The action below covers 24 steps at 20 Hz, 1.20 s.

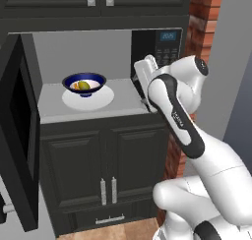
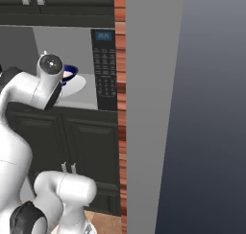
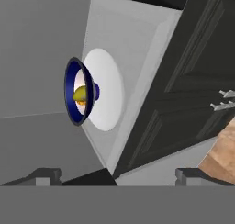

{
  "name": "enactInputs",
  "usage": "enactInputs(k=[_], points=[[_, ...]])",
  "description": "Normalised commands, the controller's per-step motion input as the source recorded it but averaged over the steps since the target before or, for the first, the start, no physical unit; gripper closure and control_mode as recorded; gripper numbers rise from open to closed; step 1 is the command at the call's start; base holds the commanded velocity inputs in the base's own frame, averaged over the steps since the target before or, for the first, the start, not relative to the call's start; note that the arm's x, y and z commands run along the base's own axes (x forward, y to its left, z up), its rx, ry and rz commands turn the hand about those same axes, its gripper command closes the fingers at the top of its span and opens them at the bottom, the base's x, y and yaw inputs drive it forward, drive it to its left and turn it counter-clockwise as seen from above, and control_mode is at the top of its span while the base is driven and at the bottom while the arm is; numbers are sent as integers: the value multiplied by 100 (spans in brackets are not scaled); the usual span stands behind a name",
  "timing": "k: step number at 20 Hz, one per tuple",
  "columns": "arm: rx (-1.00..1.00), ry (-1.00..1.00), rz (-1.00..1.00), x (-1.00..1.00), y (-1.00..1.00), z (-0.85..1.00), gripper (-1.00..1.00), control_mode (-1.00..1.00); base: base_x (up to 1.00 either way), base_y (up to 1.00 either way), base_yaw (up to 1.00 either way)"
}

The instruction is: The microwave is finished heating the shrimp and lemon. Take the bowl containing the food and place it on the dining counter.

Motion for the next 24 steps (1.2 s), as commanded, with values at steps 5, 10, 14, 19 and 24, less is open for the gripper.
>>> enactInputs(k=[5,10,14,19,24], points=[[0,3,2,73,33,-16,-100,-100,0,0,0],[0,1,0,42,51,-21,-100,-100,0,0,0],[0,0,0,45,44,-26,-100,-100,0,0,0],[0,3,0,54,10,-28,-100,-100,0,0,0],[0,2,0,73,0,-18,-100,-100,0,0,0]])
